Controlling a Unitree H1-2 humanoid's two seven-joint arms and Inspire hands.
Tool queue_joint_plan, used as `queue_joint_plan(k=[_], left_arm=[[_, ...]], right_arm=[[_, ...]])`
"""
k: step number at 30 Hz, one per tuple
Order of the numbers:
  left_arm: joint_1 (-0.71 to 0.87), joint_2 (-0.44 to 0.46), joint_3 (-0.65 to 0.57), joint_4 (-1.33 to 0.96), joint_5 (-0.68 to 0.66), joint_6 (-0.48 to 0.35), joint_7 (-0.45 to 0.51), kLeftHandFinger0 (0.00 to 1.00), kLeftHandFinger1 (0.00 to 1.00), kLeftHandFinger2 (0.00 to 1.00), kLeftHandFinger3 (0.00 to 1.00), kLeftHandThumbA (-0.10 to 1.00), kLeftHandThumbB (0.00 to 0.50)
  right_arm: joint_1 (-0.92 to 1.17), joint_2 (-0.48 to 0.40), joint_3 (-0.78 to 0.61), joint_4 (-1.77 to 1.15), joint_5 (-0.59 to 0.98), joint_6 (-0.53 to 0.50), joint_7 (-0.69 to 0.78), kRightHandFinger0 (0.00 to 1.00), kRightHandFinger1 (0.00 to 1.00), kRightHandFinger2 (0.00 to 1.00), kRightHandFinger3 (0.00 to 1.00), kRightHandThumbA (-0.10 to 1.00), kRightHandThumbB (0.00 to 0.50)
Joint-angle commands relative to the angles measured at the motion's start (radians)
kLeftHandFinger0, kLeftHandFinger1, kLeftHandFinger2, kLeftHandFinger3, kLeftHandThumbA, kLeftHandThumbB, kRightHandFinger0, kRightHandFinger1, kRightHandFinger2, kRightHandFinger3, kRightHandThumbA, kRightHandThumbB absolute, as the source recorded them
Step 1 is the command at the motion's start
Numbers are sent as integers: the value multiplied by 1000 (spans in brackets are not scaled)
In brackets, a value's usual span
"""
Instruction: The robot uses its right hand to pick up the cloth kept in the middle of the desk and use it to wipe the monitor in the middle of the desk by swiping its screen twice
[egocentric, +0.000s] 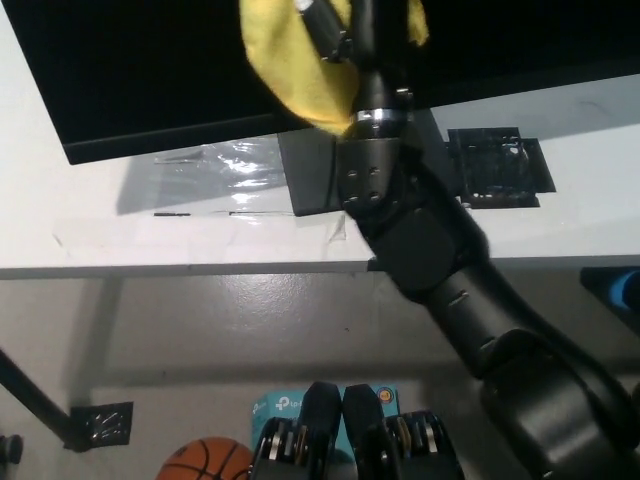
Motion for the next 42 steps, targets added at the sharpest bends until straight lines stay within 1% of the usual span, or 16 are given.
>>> queue_joint_plan(k=[1, 4, 6, 9, 12, 14, 17, 22, 26, 30, 32, 33, 35, 37, 39, 42], left_arm=[[17, 12, 15, -17, 3, -20, 1, 697, 705, 848, 1000, 591, 91], [15, 11, 12, -4, 7, -24, 2, 690, 711, 857, 1000, 609, 100], [18, 9, 12, -7, 7, -22, 4, 712, 706, 843, 1000, 629, 112], [17, 7, 13, -6, 10, -19, 7, 684, 685, 836, 1000, 629, 111], [16, 7, 13, -1, 6, -19, 5, 667, 687, 840, 1000, 619, 107], [25, 6, 19, -5, 0, -24, 6, 603, 632, 821, 1000, 616, 112], [32, 8, 25, -23, -6, -3, -1, 684, 698, 864, 1000, 593, 99], [40, 2, 27, -7, -4, -27, 6, 656, 677, 848, 1000, 617, 117], [39, -4, 27, -2, -5, -24, 3, 659, 674, 847, 1000, 599, 98], [46, 1, 22, -18, 7, -14, 3, 630, 646, 824, 1000, 618, 106], [45, -1, 21, -16, 14, -8, 7, 643, 644, 816, 1000, 617, 106], [40, 1, 16, 1, 16, -27, 6, 653, 655, 818, 1000, 618, 102], [43, 2, 15, -14, 17, -16, 2, 652, 659, 822, 1000, 614, 94], [46, 1, 12, -25, 21, -12, 2, 648, 656, 827, 1000, 635, 113], [46, -1, 12, -24, 20, -6, 1, 649, 653, 823, 1000, 644, 116], [44, 1, 14, -19, 15, -11, -2, 703, 696, 861, 1000, 634, 113]], right_arm=[[-19, -63, -5, -55, -41, -33, 3, 0, 0, 277, 541, -100, 60], [-10, -90, -13, -62, -26, -55, 17, 0, 0, 225, 535, -100, 65], [3, -118, -24, -74, -15, -53, 29, 0, 4, 317, 532, -100, 83], [28, -149, -35, -95, -18, -33, 35, 0, 0, 326, 535, -100, 73], [46, -175, -48, -99, -18, -27, 34, 0, 0, 279, 516, -100, 81], [69, -200, -55, -93, -20, -19, 34, 0, 0, 303, 560, -100, 54], [92, -236, -70, -72, -11, -45, 28, 0, 0, 289, 541, -100, 64], [106, -272, -80, -30, -12, -63, 12, 0, 0, 313, 543, -100, 91], [120, -293, -103, -31, 4, -58, 22, 0, 0, 292, 574, -100, 91], [118, -293, -118, -37, 4, -46, 15, 0, 0, 263, 557, -100, 101], [116, -292, -121, -38, 4, -43, 20, 0, 15, 298, 551, -100, 99], [110, -283, -130, -48, 11, -43, 14, 0, 0, 252, 539, -100, 112], [108, -280, -130, -50, 5, -43, 14, 0, 0, 246, 546, -100, 107], [102, -269, -124, -56, -13, -38, -1, 0, 0, 243, 552, -100, 116], [93, -254, -119, -64, -15, -42, 4, 0, 0, 210, 537, -100, 111], [83, -231, -121, -94, -9, -19, 25, 0, 0, 243, 532, -100, 93]])
